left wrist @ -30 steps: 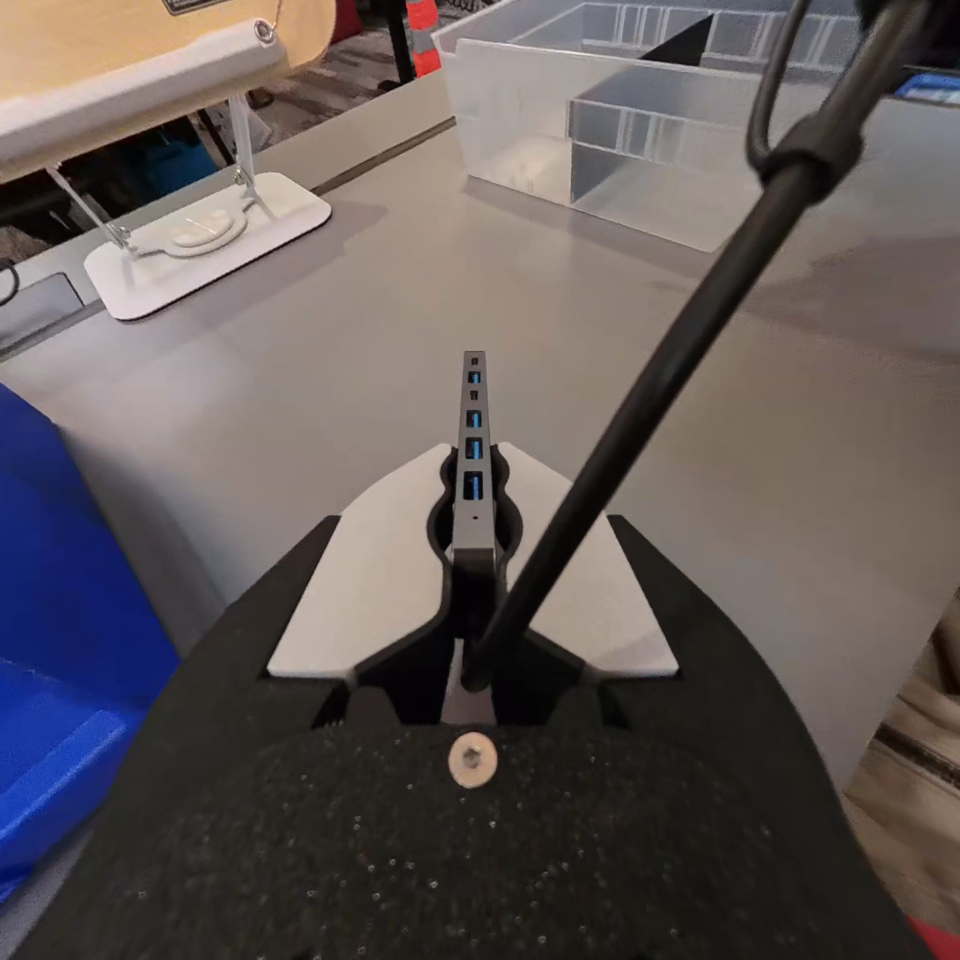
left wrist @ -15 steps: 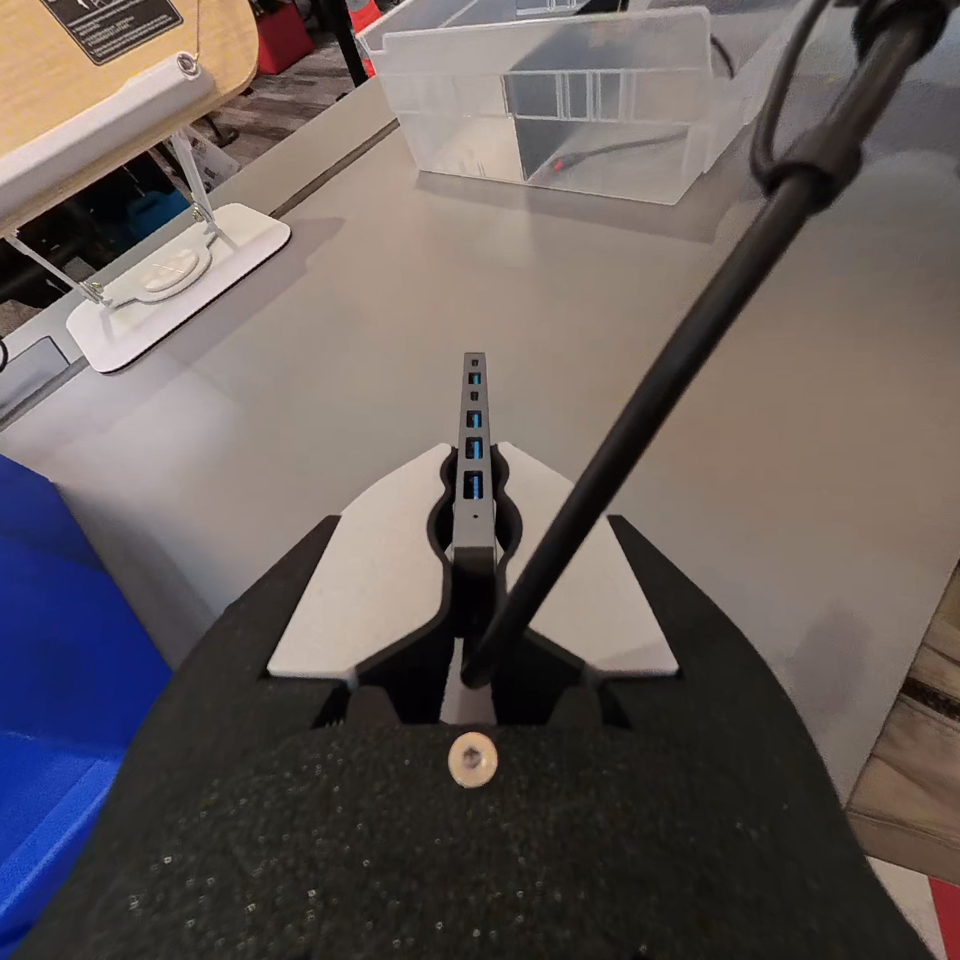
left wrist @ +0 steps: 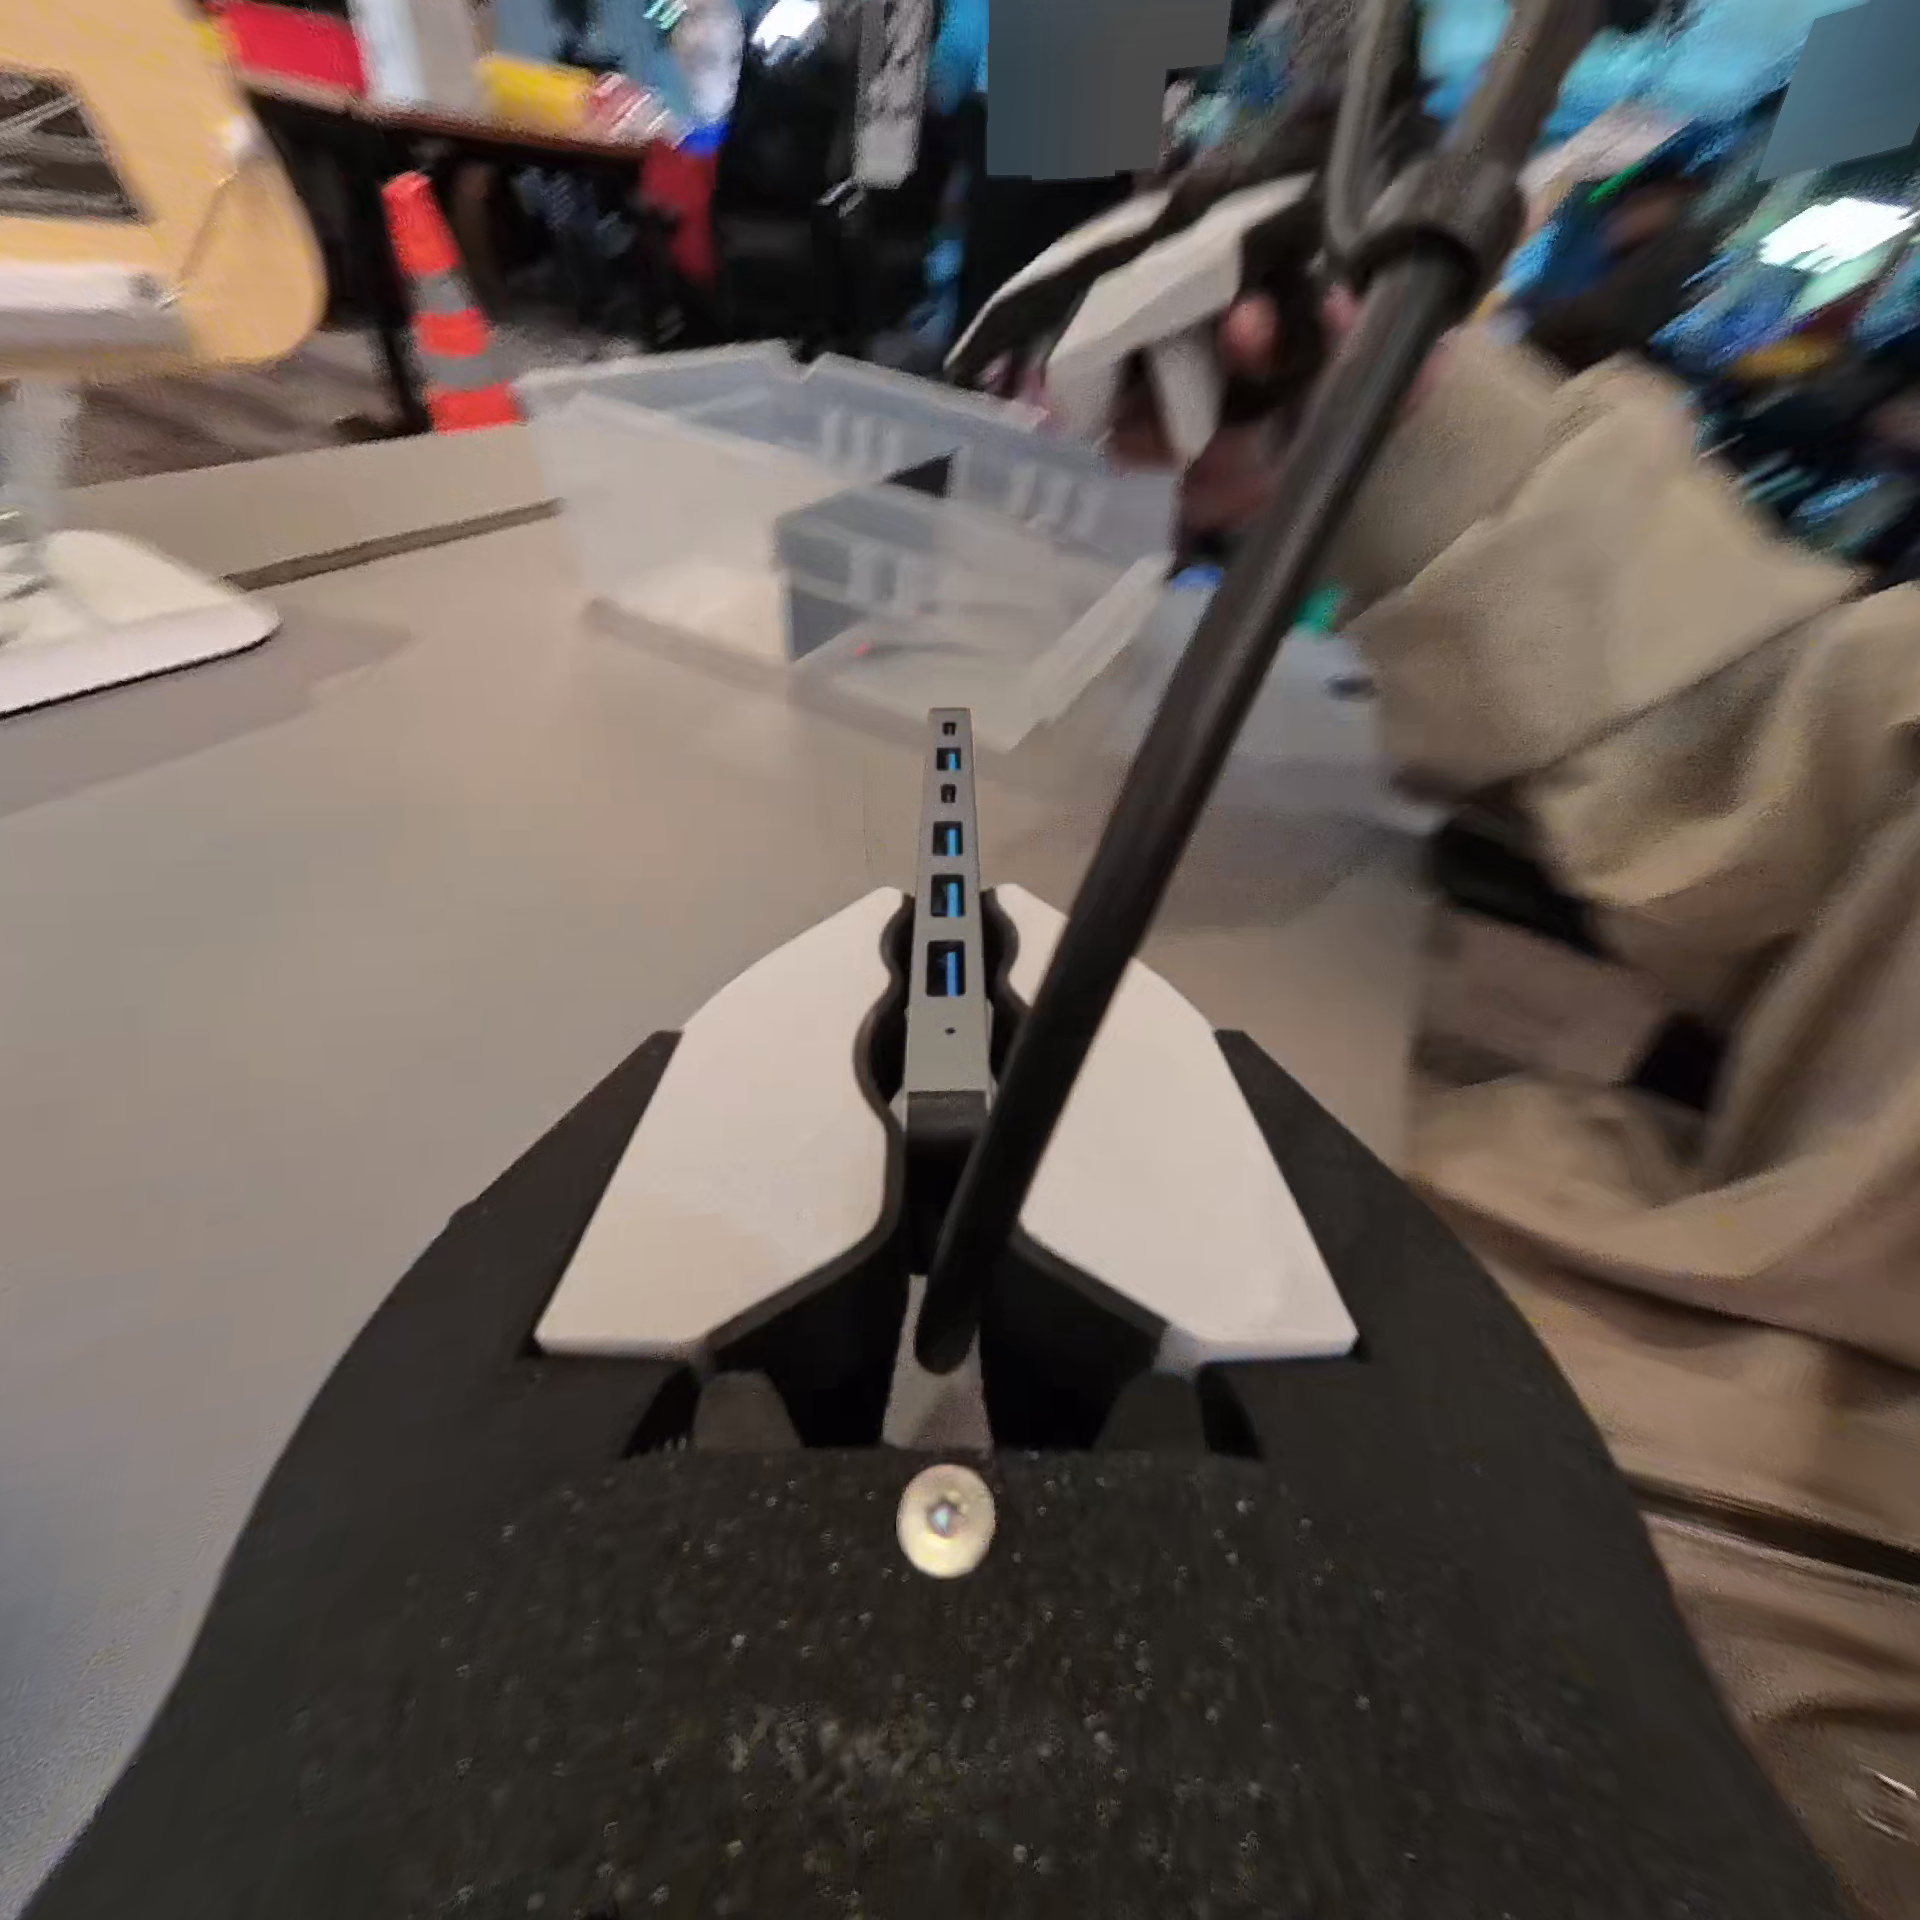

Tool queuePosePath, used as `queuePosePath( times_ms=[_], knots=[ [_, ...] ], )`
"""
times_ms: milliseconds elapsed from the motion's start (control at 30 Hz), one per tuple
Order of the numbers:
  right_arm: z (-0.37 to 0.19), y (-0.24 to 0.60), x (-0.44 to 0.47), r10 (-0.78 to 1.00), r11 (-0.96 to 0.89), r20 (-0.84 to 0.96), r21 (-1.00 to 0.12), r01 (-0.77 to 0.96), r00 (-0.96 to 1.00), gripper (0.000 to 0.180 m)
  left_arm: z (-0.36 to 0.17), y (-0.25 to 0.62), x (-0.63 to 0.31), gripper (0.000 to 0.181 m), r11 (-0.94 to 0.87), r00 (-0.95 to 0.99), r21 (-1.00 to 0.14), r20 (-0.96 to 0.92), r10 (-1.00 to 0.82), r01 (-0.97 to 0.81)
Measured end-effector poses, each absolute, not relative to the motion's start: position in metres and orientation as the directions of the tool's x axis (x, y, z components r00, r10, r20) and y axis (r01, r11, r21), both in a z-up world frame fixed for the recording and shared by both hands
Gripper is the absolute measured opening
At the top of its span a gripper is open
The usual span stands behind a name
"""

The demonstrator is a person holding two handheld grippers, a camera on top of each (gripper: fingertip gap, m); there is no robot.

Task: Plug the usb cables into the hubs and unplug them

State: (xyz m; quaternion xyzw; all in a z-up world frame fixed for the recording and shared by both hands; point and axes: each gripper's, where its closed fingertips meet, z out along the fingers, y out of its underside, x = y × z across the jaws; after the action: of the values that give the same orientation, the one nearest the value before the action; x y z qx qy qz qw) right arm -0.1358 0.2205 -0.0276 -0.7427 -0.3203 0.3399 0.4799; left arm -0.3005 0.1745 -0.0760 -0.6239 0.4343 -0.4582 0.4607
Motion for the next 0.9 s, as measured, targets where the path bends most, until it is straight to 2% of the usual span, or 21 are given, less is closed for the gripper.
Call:
queuePosePath(
  times_ms=[67, 133, 233, 333, 433, 500, 600, 633, 767, 900],
  knots=[
    [-0.021, 0.190, -0.196, 0.902, -0.292, -0.243, -0.952, 0.091, 0.357, 0.049, -0.060, 0.165, -0.301, 0.011, -0.259, 0.108, -0.966, 0.254, -0.961, -0.025],
    [-0.027, 0.175, -0.234, 0.943, -0.250, -0.221, -0.964, 0.093, 0.248, 0.051, -0.052, 0.161, -0.304, 0.011, -0.309, 0.050, -0.951, 0.309, -0.950, 0.025],
    [-0.026, 0.167, -0.268, 0.959, -0.228, -0.220, -0.973, 0.026, 0.178, 0.042, -0.046, 0.156, -0.308, 0.011, -0.316, 0.005, -0.947, 0.317, -0.948, 0.049],
    [-0.036, 0.161, -0.289, 0.963, -0.238, -0.232, -0.971, 0.030, 0.135, 0.031, -0.041, 0.153, -0.311, 0.011, -0.335, -0.035, -0.939, 0.334, -0.942, 0.071],
    [-0.042, 0.157, -0.299, 0.958, -0.270, -0.267, -0.963, 0.018, 0.105, 0.028, -0.040, 0.150, -0.311, 0.011, -0.354, -0.066, -0.932, 0.350, -0.935, 0.072],
    [-0.045, 0.154, -0.302, 0.963, -0.259, -0.256, -0.966, 0.024, 0.088, 0.011, -0.041, 0.148, -0.310, 0.011, -0.357, -0.075, -0.932, 0.353, -0.933, 0.060],
    [-0.044, 0.153, -0.301, 0.958, -0.283, -0.281, -0.959, 0.025, 0.063, 0.009, -0.042, 0.147, -0.309, 0.011, -0.334, -0.063, -0.941, 0.331, -0.942, 0.056],
    [-0.043, 0.154, -0.299, 0.960, -0.276, -0.274, -0.961, 0.020, 0.066, 0.009, -0.043, 0.149, -0.309, 0.011, -0.325, -0.047, -0.944, 0.322, -0.946, 0.057],
    [-0.022, 0.170, -0.264, 0.962, -0.224, -0.223, -0.975, -0.007, 0.157, 0.010, -0.045, 0.163, -0.312, 0.045, -0.334, 0.042, -0.940, 0.337, -0.940, 0.071],
    [0.033, 0.210, -0.171, 0.878, -0.116, -0.123, -0.992, -0.043, 0.464, 0.010, -0.049, 0.175, -0.318, 0.042, -0.369, 0.085, -0.926, 0.374, -0.923, 0.078]
  ],
)
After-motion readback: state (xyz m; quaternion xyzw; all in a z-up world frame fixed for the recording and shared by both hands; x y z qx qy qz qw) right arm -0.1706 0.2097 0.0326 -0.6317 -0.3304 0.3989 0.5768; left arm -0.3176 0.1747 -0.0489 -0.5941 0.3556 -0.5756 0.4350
